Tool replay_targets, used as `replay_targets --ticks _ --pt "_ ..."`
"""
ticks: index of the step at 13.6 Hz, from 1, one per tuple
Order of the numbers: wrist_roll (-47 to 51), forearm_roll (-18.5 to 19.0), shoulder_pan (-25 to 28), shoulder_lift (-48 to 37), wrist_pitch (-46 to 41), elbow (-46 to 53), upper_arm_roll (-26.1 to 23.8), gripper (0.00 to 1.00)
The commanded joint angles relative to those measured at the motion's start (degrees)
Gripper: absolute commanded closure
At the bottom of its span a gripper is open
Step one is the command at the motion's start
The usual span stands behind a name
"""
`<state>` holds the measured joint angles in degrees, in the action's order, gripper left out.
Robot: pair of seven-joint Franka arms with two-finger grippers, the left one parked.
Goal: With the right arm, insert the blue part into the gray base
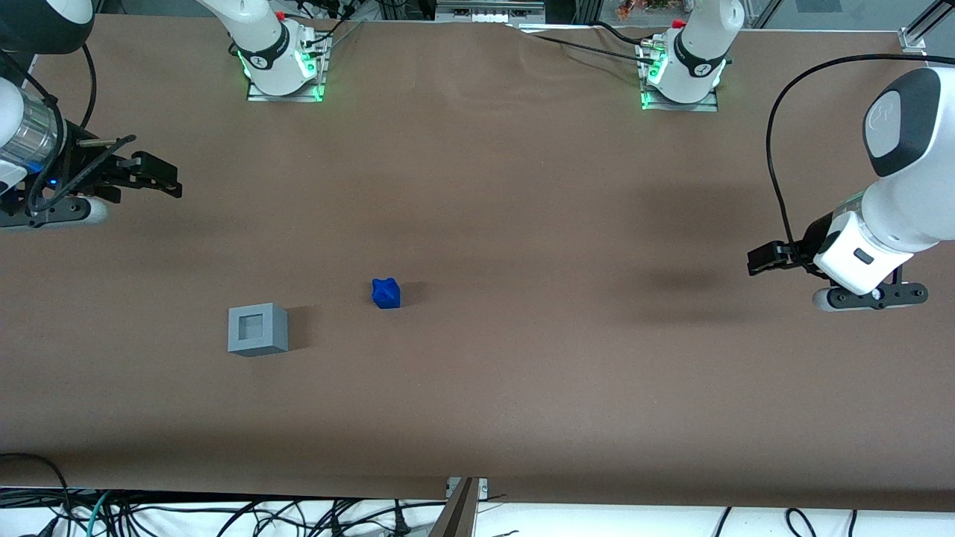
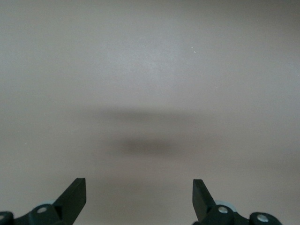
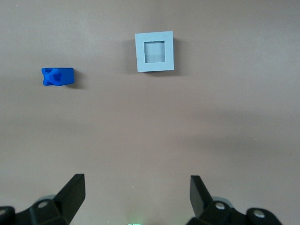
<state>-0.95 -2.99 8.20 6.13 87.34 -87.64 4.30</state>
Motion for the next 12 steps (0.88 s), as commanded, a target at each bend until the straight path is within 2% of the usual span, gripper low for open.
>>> replay_targets --ticks 1,3,5,8,12 --pt "-0.2 0.6 -0.6 0.2 -0.5 0.5 -0.7 0.01" --pt "1.9 0.3 -0.1 1.0 1.5 -0.9 -1.0 0.01" --pt "4.5 -0.3 1.7 1.8 7.5 -4.8 -1.7 0.01" --pt "14.0 -0.3 7.0 4.1 18.1 -10.3 -2.3 0.01" --pt "25.4 -0.4 14.4 13.5 32.6 -10.4 -2.5 0.01"
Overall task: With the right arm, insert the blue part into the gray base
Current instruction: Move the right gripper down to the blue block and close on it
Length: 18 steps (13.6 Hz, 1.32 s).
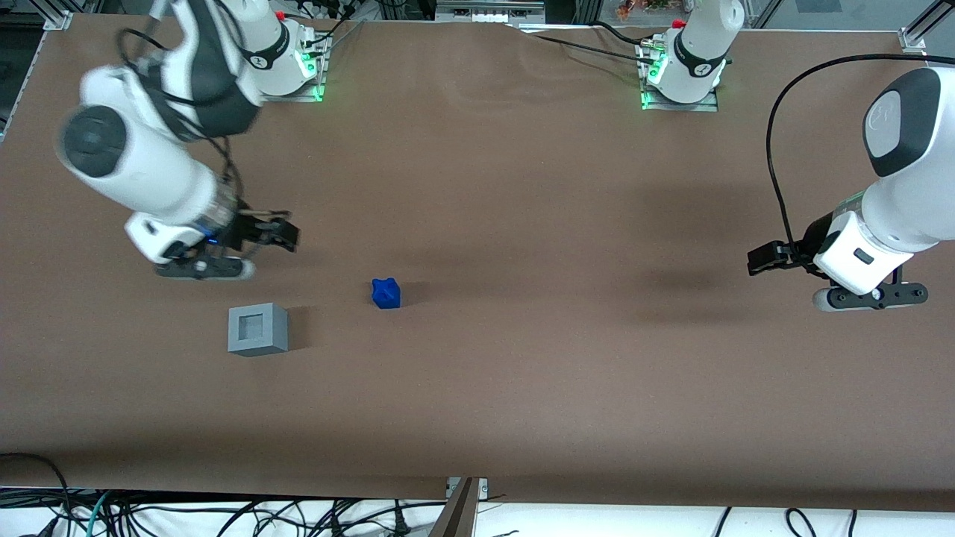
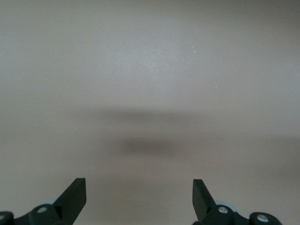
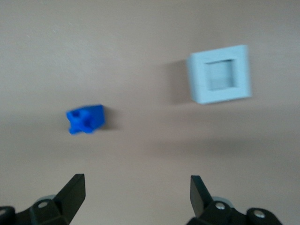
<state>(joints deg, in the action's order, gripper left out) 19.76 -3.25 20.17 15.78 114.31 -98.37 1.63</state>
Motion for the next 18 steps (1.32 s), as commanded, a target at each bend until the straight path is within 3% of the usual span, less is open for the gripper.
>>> replay_targets --ticks 1,6,13,15,18 --pt "7.5 -0.2 4.2 6.3 9.5 0.4 0.1 0.01" --pt "16.1 -0.1 9.2 17.0 24.0 0.6 0.2 0.01" --pt "16.7 -0.1 9.7 19.4 25.9 -0.1 0.2 0.02" --pt "16.4 0.1 9.8 19.7 27.2 -1.0 0.2 0.09" --pt "14.3 0.3 9.9 19.7 26.8 -1.0 0.2 0.29"
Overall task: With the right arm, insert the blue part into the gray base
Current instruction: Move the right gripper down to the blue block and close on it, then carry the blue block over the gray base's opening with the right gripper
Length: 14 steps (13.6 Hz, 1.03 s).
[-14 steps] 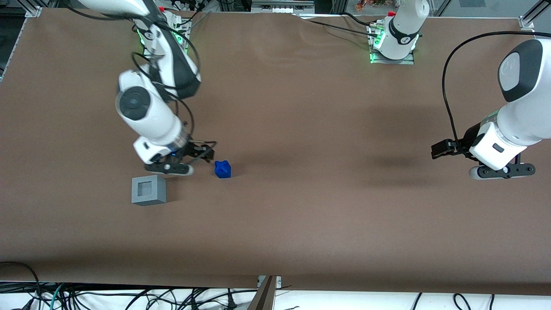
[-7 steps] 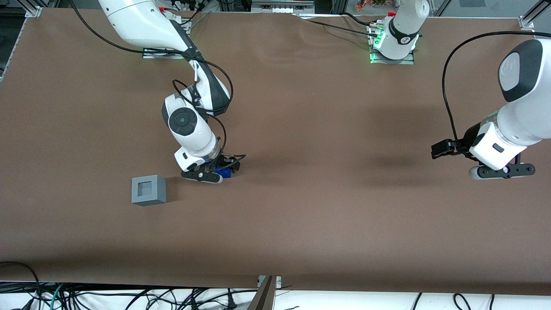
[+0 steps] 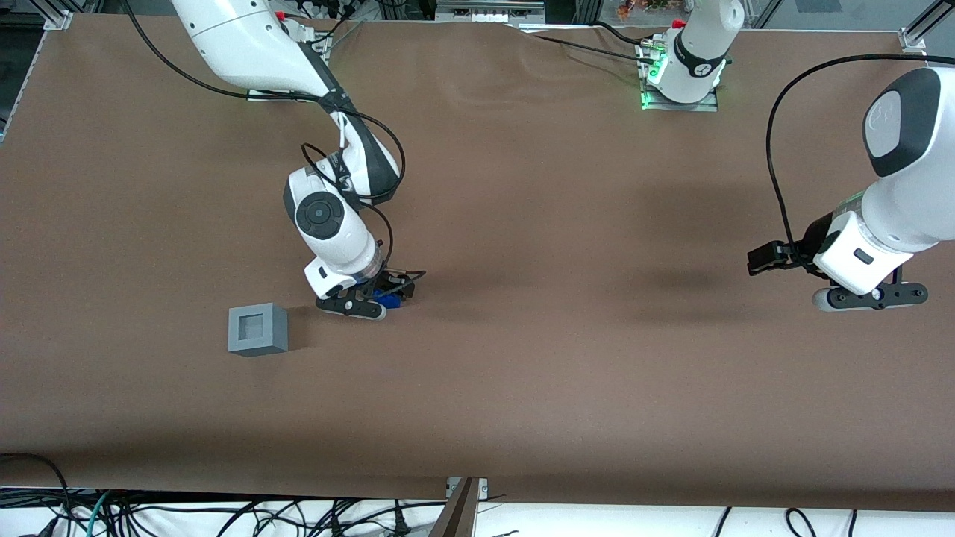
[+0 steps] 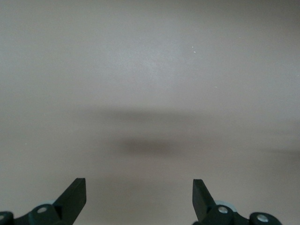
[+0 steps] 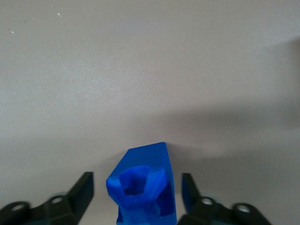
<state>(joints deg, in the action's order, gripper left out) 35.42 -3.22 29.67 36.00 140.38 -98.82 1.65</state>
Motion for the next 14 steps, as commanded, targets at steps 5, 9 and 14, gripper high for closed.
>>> replay_targets --ticks 5,9,14 --pt "-5.0 0.2 0.4 -0.5 0.7 -1.0 0.2 0.47" --pt "-9.0 0.6 0.3 -1.3 -1.3 -0.1 0.6 0.66" --pt "-21.4 0.6 -0.6 -3.4 -17.5 9.1 5.5 0.66"
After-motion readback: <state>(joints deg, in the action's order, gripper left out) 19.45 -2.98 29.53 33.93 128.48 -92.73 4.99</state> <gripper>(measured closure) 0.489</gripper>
